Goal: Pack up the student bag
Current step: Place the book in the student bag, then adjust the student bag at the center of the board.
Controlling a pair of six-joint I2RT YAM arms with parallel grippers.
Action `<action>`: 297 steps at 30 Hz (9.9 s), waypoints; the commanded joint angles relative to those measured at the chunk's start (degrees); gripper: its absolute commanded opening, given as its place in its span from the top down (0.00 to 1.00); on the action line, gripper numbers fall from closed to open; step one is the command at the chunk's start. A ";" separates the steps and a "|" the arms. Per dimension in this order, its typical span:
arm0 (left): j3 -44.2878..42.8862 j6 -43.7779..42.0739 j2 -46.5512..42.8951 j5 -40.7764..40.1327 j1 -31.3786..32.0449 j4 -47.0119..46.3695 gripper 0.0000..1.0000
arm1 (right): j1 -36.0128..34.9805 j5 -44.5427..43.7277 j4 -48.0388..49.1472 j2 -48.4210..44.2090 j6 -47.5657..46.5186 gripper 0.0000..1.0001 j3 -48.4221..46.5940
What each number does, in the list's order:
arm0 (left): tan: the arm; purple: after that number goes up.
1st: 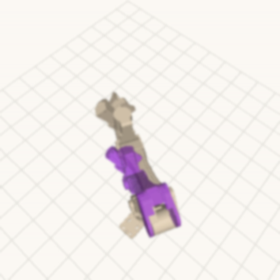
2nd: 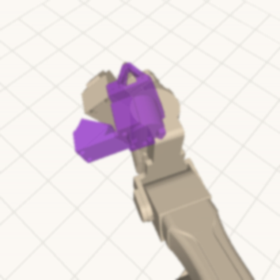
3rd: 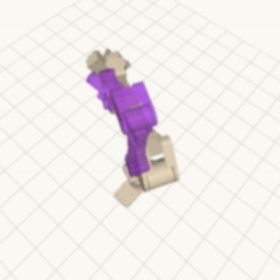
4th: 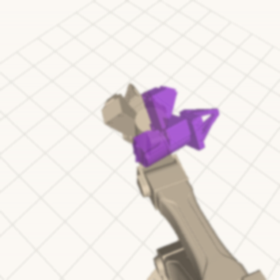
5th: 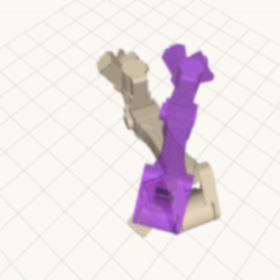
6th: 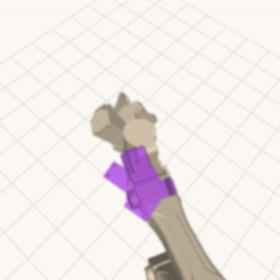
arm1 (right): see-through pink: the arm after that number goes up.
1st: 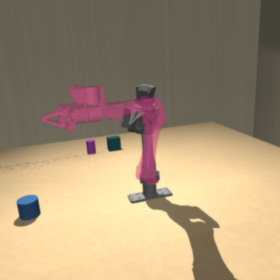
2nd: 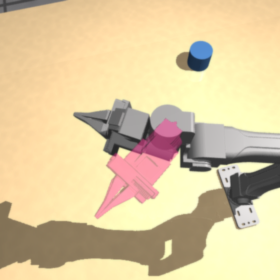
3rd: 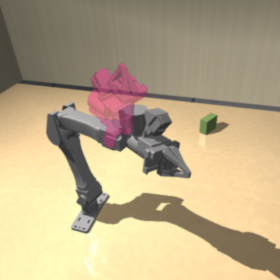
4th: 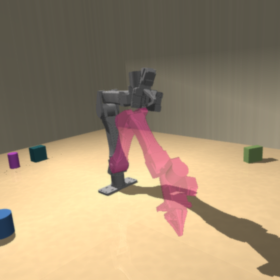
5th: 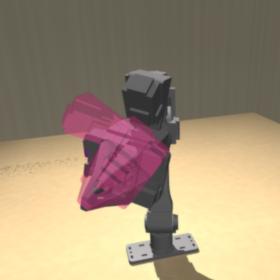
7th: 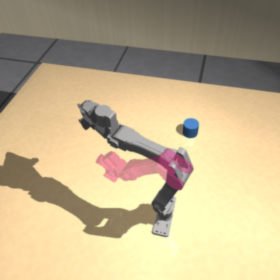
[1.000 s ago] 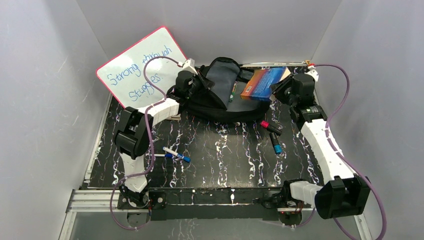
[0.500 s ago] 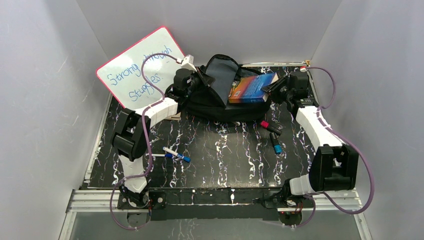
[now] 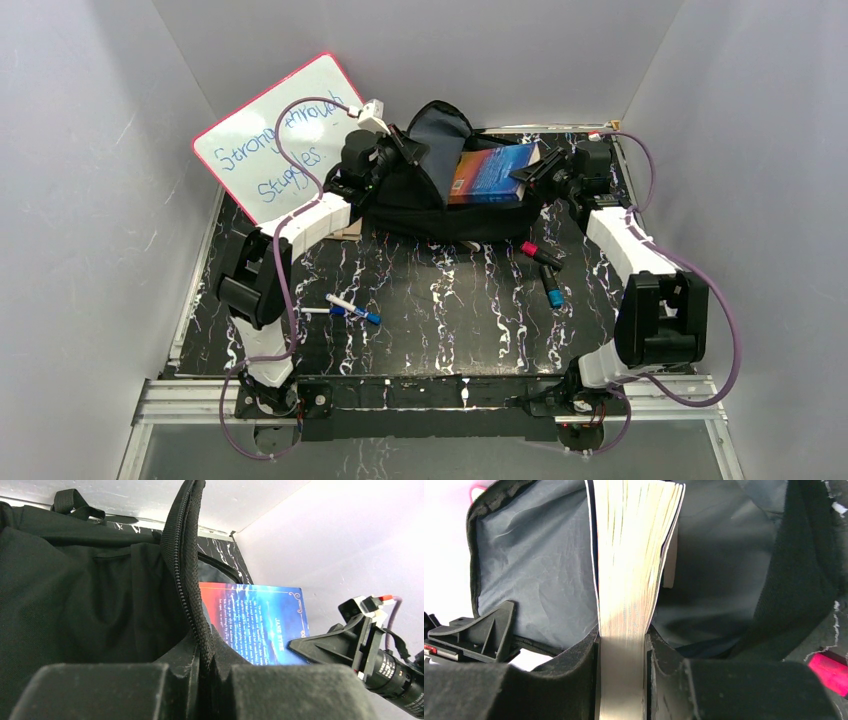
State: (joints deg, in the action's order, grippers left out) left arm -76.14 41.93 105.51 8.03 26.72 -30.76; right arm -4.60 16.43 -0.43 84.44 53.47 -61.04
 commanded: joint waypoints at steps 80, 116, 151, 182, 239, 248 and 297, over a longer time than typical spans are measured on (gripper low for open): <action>3.84 -6.04 -8.00 1.45 -1.41 -0.69 1.00 | -10.83 -22.13 -2.92 -4.53 -27.56 0.10 -5.07; 20.63 -18.86 -27.51 -1.53 9.07 17.16 0.57 | -7.41 -27.75 -12.40 -2.28 -28.26 0.02 -8.54; 41.72 -9.59 -45.62 -12.13 9.00 20.71 0.56 | -1.64 -3.51 -12.65 18.76 -25.29 1.00 -20.63; 44.65 -4.72 -39.38 -25.82 7.39 22.41 0.57 | -45.86 -22.08 -24.69 -18.23 -4.80 0.82 4.67; 41.84 -0.20 -45.62 -22.27 1.75 31.13 0.58 | -22.89 -16.88 -24.46 -12.98 -29.47 0.36 5.43; 40.31 -2.81 -37.62 -13.48 1.76 25.24 0.55 | -22.91 -17.52 -27.26 -11.88 -27.50 0.34 10.53; 29.91 -13.26 -35.70 -7.20 -0.18 25.58 0.56 | -29.73 -22.47 -15.44 -12.19 -36.85 0.50 12.77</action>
State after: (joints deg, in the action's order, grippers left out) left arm -46.70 28.60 71.75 -0.56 26.44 -5.21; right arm -35.53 -8.82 -20.80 70.76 19.73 -46.98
